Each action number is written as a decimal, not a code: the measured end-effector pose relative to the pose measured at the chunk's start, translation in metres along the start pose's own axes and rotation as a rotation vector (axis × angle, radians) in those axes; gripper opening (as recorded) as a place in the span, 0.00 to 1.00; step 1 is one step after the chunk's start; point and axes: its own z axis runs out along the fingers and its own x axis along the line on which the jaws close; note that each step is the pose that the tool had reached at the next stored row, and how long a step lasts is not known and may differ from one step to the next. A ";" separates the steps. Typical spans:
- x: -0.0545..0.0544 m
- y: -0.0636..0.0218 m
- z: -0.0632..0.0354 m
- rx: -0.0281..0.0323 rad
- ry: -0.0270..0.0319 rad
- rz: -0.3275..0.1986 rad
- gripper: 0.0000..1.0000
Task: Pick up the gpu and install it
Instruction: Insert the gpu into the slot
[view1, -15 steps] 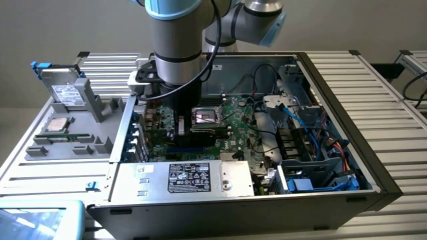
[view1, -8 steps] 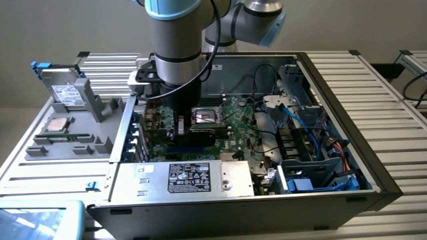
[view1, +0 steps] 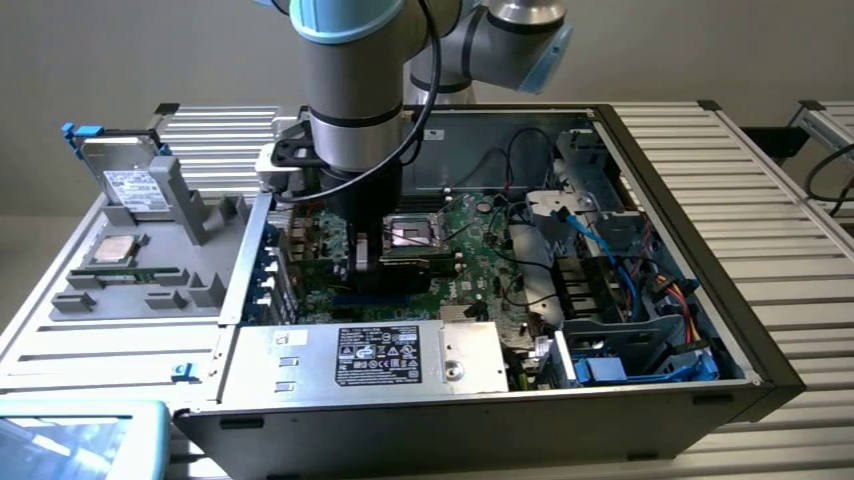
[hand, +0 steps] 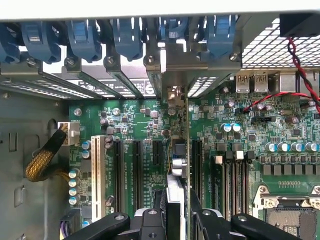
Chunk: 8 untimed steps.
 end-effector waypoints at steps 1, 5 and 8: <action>0.000 0.0001 0.0002 0.0001 -0.0002 0.000 0.28; 0.000 0.0007 0.0005 -0.0006 -0.0001 0.000 0.28; 0.001 0.0008 0.0008 -0.0007 0.0000 0.000 0.28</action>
